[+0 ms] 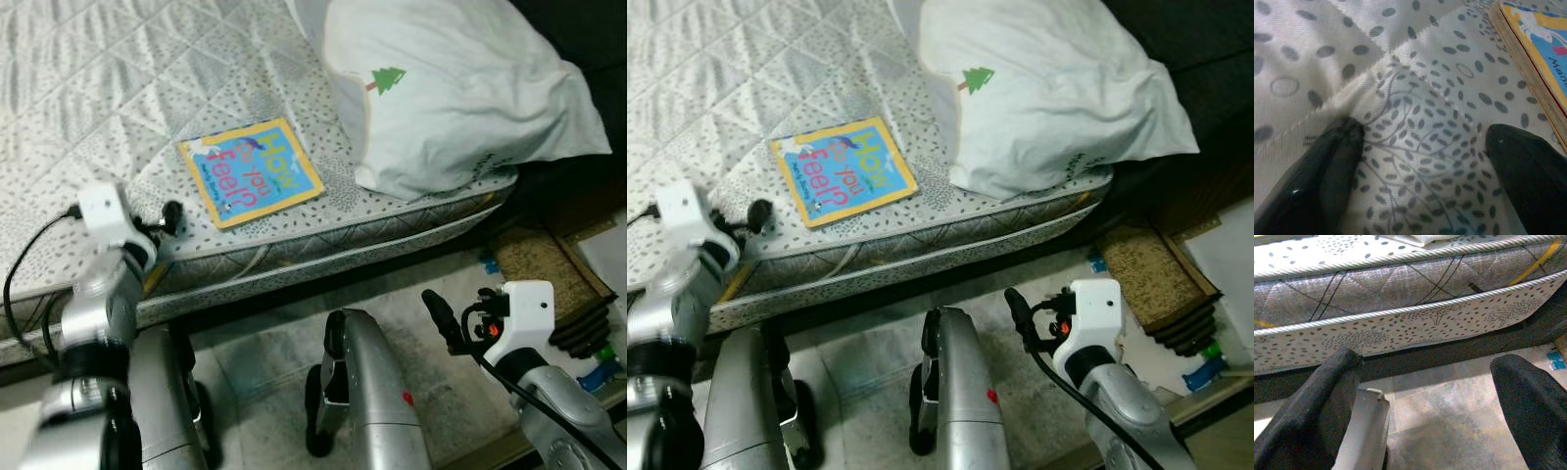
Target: Clean up the room
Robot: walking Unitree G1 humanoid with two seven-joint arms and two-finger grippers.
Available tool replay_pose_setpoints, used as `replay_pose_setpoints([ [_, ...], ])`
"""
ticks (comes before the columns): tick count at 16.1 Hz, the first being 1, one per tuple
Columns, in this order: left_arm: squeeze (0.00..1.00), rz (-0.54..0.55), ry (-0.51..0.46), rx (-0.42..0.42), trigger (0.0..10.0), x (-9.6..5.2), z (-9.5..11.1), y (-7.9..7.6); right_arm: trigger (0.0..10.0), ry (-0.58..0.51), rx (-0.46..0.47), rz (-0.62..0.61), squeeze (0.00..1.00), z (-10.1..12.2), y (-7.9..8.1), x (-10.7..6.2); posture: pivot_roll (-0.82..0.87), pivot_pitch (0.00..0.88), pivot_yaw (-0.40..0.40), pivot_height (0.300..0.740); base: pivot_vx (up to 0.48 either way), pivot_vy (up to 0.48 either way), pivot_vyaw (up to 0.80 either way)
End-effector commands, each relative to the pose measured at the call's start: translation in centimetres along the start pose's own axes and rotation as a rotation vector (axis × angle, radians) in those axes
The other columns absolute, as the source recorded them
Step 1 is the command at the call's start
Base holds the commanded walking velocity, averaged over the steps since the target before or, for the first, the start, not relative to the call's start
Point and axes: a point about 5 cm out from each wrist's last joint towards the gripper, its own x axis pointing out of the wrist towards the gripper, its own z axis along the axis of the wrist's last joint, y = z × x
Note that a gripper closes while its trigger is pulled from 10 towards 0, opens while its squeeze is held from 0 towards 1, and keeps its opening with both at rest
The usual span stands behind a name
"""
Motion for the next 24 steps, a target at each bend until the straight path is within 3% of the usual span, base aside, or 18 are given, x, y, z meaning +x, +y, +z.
replay_pose_setpoints([
  [1,0.0,-0.053,0.059,0.028,10.0,0.4,-0.9,-0.9,10.0,0.025,-0.005,-0.034,0.0,-0.2,-0.8,-0.7,-0.23,0.437,-0.201,0.533,0.0,0.0,0.0],
  [6,0.0,-0.009,0.056,0.071,10.0,1.4,0.9,0.5,10.0,0.033,-0.009,-0.049,0.0,0.1,-1.2,-1.0,-0.25,0.43,-0.204,0.533,0.0,0.0,0.0],
  [8,0.0,-0.032,0.041,0.088,10.0,1.8,1.5,0.1,10.0,0.03,-0.005,-0.047,0.0,0.3,-1.1,-0.9,-0.25,0.423,-0.2,0.533,0.0,0.0,0.0],
  [11,0.0,-0.079,-0.07,0.114,10.0,2.2,3.1,-1.5,10.0,0.028,0.002,-0.047,0.0,0.3,-0.9,-0.7,-0.24,0.419,-0.194,0.533,0.0,0.0,0.0],
  [13,0.0,-0.017,-0.146,0.145,10.0,2.2,3.9,-1.4,10.0,0.028,0.004,-0.046,0.0,0.3,-0.8,-0.6,-0.23,0.416,-0.192,0.533,0.0,0.0,0.0],
  [16,0.0,0.025,-0.238,0.102,10.0,1.7,4.2,-1.2,10.0,0.028,0.006,-0.046,0.0,0.2,-0.8,-0.4,-0.23,0.412,-0.191,0.533,0.0,0.0,0.0],
  [19,0.0,0.003,-0.193,0.03,10.0,1.9,3.2,-1.4,10.0,0.022,0.006,-0.044,0.0,0.3,-0.7,-0.1,-0.23,0.409,-0.189,0.533,0.0,0.0,0.0],
  [24,0.0,-0.138,-0.109,-0.004,10.0,2.8,2.9,-4.1,10.0,0.005,0.003,-0.052,0.0,0.6,-0.7,0.0,-0.25,0.404,-0.181,0.533,0.0,0.0,0.0],
])
